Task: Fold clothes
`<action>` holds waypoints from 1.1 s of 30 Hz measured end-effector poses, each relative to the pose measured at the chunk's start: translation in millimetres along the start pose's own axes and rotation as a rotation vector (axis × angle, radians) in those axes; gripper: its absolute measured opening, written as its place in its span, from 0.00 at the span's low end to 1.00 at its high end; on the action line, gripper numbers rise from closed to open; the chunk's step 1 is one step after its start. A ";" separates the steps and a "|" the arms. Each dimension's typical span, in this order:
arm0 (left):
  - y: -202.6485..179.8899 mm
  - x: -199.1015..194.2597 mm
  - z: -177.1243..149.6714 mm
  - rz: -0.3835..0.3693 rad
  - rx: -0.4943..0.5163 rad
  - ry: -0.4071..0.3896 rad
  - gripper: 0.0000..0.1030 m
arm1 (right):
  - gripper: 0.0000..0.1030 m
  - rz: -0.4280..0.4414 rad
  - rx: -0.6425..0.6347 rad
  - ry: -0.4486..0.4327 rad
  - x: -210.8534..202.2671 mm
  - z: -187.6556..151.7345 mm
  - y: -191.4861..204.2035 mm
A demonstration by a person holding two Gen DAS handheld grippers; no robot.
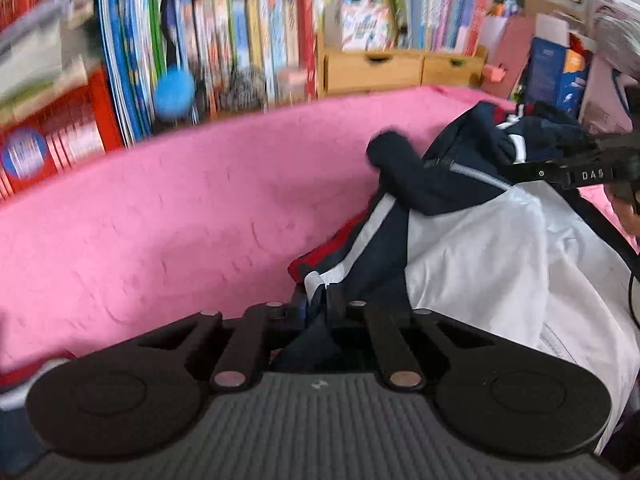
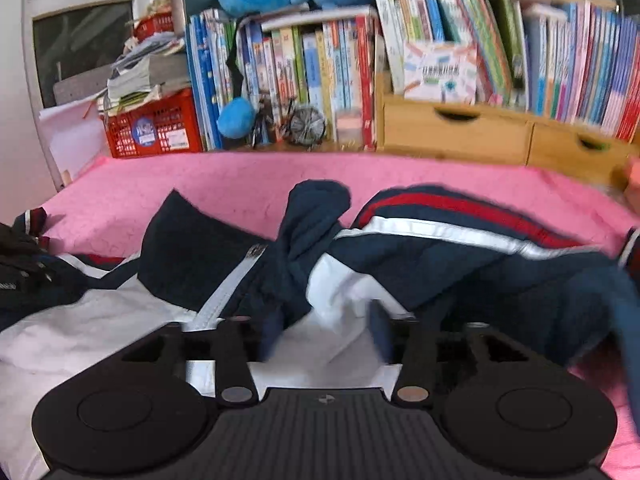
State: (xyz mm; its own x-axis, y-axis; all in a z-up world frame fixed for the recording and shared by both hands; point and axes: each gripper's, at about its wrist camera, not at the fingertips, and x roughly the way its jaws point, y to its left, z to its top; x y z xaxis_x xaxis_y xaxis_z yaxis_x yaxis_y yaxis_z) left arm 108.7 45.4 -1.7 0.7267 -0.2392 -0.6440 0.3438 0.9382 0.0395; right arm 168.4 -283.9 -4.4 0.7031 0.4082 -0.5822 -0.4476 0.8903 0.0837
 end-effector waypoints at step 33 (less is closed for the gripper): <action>128.6 115.7 53.9 0.363 -0.101 0.004 0.29 | 0.43 -0.039 0.183 0.017 212.3 112.2 8.0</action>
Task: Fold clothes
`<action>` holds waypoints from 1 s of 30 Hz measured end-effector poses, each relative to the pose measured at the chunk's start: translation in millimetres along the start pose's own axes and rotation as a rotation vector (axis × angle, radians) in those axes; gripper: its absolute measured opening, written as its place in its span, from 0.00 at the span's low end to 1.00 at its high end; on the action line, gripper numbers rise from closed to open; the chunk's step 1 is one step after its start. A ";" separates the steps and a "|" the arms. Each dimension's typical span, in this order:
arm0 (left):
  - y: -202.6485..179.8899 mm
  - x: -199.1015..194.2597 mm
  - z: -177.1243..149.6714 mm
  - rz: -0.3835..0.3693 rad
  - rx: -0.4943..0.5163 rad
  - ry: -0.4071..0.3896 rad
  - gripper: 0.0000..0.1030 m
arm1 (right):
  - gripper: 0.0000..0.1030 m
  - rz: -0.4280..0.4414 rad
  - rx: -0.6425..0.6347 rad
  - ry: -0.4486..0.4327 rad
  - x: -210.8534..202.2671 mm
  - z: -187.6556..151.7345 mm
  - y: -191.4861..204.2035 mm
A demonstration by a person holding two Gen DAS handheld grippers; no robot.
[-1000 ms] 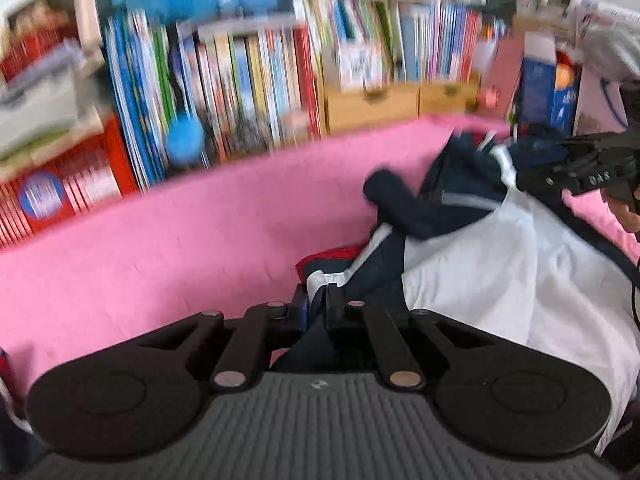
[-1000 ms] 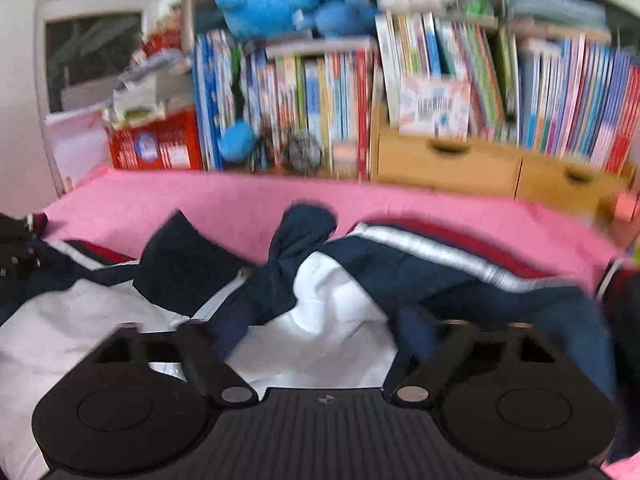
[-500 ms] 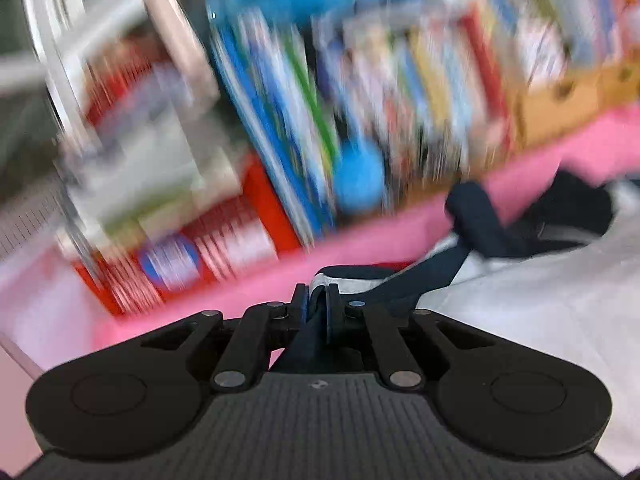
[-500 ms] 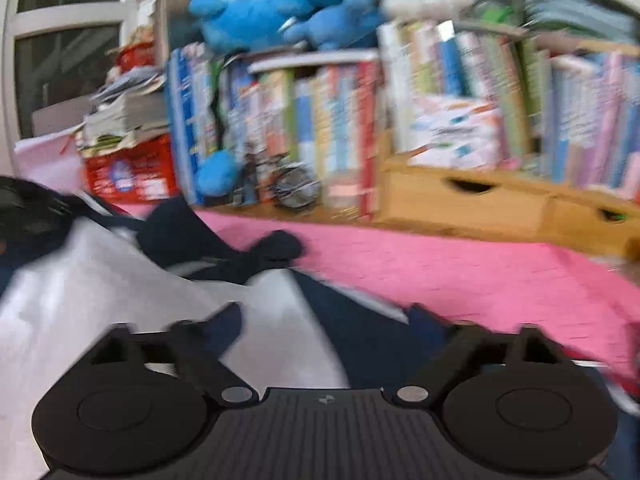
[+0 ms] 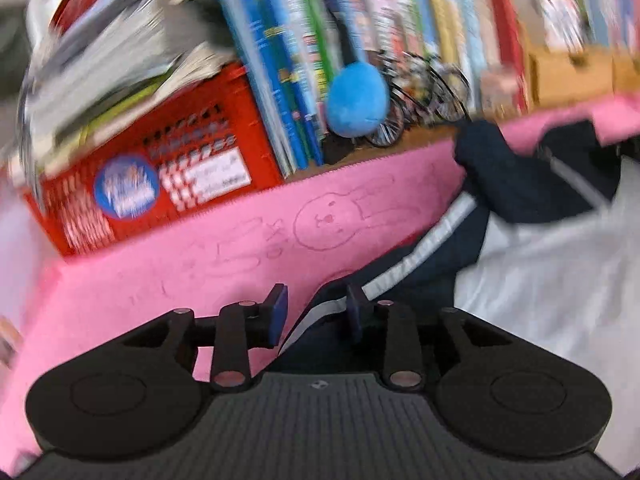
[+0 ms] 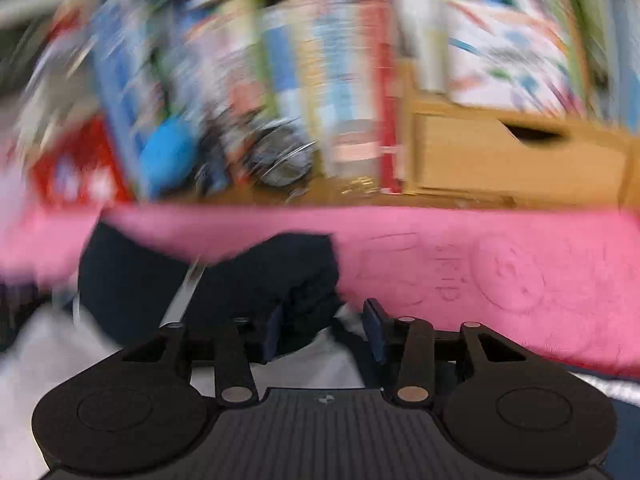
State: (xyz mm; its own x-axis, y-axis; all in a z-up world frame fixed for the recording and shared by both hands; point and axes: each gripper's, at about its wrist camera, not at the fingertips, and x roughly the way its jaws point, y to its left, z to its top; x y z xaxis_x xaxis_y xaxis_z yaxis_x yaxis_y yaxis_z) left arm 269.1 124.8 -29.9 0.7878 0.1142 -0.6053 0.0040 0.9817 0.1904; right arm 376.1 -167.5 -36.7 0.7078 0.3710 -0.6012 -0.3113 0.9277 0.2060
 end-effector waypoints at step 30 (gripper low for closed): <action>111.3 -207.4 -146.3 0.485 -0.304 -0.098 0.95 | 0.76 -0.146 -0.367 -0.123 -208.5 -148.1 80.5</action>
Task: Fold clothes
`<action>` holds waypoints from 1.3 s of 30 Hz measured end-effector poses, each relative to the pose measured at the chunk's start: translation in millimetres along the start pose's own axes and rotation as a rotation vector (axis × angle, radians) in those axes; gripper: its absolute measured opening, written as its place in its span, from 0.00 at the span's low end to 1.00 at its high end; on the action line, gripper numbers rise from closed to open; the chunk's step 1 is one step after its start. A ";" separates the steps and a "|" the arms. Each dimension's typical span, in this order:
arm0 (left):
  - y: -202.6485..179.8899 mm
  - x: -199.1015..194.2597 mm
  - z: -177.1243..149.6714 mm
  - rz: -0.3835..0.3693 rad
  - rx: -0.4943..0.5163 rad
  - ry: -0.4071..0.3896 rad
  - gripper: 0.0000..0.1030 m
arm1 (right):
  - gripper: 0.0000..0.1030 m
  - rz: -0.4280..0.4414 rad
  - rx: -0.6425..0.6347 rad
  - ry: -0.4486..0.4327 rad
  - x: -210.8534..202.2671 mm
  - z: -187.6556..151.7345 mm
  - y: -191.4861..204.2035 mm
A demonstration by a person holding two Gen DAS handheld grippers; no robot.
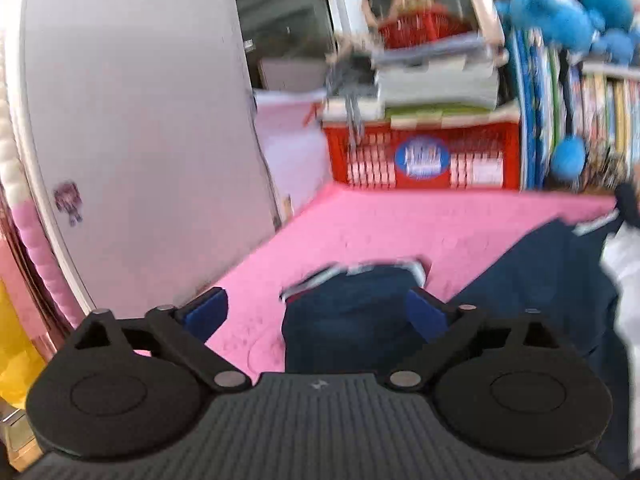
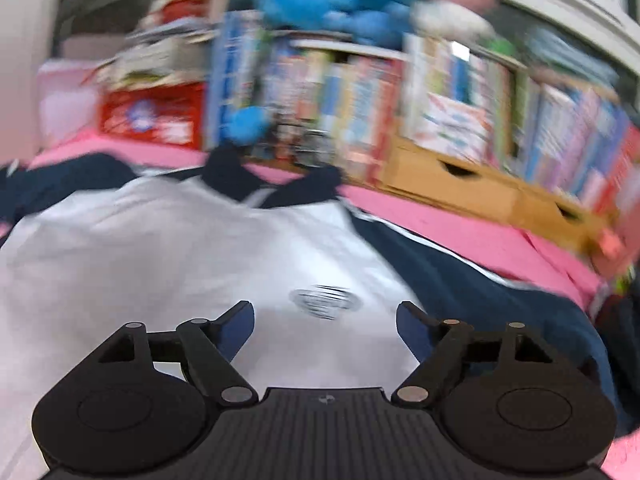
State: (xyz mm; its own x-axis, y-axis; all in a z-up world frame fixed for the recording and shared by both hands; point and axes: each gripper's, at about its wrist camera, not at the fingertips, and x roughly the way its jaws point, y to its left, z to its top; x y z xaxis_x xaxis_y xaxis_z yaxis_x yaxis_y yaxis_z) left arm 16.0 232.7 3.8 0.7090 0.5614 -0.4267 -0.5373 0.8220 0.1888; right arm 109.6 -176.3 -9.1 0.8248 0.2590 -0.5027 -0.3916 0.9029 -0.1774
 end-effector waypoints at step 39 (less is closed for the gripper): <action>8.5 122.1 15.9 0.275 0.003 0.142 0.67 | 1.00 0.010 -0.167 0.031 23.5 0.0 64.5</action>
State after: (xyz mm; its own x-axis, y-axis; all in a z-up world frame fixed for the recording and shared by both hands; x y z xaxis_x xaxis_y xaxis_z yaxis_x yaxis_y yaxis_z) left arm 105.3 309.7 -32.7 0.4663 0.7443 -0.4781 -0.6987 0.6413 0.3170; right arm 103.6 -111.9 -32.3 0.8085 0.2552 -0.5303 -0.4645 0.8301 -0.3087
